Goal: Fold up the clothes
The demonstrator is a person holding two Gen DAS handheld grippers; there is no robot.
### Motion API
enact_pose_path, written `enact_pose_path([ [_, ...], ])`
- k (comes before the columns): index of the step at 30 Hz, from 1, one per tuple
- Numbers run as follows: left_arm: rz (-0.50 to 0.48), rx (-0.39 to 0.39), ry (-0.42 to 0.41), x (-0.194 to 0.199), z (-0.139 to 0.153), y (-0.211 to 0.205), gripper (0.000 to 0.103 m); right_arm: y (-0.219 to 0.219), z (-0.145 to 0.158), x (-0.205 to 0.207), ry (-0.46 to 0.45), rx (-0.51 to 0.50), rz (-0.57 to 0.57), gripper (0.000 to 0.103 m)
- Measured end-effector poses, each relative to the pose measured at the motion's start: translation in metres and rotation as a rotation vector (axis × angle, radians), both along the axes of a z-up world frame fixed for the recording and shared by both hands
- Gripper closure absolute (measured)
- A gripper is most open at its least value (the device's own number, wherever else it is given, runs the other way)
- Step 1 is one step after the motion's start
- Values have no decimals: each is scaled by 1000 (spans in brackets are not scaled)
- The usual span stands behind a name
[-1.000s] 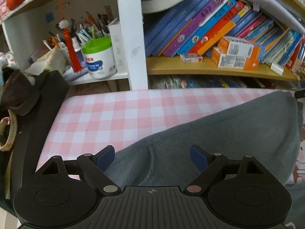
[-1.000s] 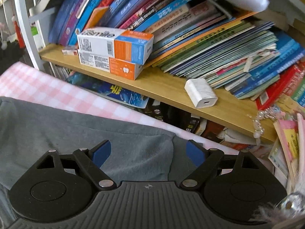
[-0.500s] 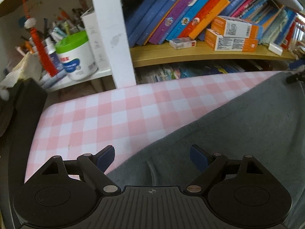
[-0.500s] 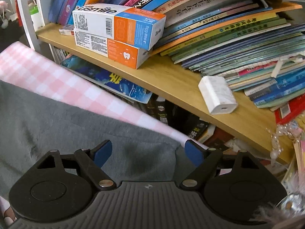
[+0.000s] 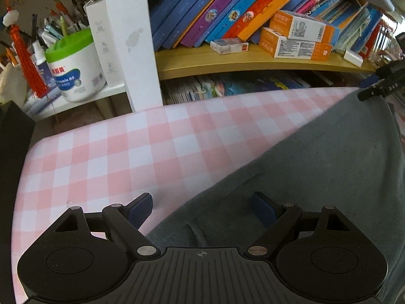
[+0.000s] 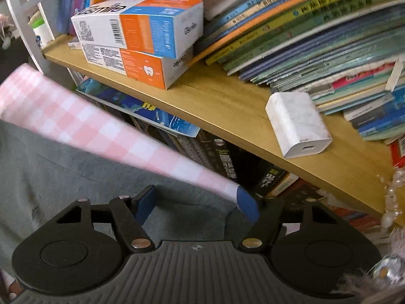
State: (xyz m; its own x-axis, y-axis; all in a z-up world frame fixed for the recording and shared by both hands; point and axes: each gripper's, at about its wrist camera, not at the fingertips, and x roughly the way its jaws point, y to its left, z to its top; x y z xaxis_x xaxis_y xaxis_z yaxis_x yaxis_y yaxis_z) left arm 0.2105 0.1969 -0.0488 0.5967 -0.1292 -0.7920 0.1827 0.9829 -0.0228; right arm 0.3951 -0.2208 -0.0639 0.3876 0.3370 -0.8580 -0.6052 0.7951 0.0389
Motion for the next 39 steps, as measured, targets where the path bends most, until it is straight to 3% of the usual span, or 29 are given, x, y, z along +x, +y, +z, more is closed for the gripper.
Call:
enact_pose_path([
  [9,-16,-23,31,6,-5,6,17,-7,-4,-3,21,16,25,41],
  [17,-52,-31,48,6,-1,1,48,-5,-3,-5,29,14,34,56],
  [19,-51,-35,57,6,0,0,56,-4,-3,-7,33,15,38,62],
  [21,-45,-36,64,4,1,0,63,-4,-1,-11,33,14,43,75],
  [25,-25,-50,76,-1,3,-1,84,-3,1,-19,24,1,50,84],
  [31,-24,-16,-8,-25,26,-11,89,-2,21,-51,-110,-31,44,87],
  [39,-46,-16,-177,-77,74,-20,90,-28,69,-135,-341,-19,-19,88],
])
